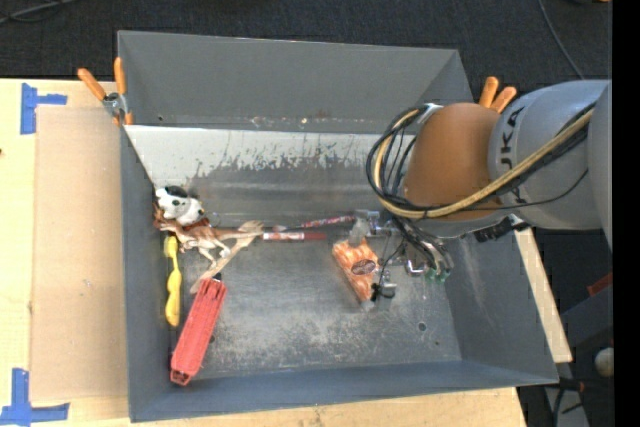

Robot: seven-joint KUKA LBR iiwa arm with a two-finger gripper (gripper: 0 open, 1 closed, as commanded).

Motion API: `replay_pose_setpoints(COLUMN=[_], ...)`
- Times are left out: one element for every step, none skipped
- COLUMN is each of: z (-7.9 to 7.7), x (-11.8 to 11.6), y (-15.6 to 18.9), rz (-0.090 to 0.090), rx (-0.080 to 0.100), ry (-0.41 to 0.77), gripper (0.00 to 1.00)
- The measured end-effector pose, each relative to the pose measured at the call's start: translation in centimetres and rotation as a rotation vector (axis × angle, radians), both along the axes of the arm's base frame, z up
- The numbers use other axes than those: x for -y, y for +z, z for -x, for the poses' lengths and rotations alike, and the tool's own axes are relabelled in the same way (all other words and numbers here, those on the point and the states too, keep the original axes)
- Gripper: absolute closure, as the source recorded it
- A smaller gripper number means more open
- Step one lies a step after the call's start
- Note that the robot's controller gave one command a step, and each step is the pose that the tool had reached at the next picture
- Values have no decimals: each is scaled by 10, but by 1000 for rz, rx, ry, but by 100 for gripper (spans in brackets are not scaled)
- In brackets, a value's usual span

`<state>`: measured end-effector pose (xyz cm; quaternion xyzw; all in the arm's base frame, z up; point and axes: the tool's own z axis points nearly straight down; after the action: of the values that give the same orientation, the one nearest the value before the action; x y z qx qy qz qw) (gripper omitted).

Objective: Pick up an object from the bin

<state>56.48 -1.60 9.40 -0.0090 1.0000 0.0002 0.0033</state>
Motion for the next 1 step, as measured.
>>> replay_pose_setpoints(z=[-8], x=[120], y=[-8], rz=[0], rx=[-1], ry=[-48], gripper=[100])
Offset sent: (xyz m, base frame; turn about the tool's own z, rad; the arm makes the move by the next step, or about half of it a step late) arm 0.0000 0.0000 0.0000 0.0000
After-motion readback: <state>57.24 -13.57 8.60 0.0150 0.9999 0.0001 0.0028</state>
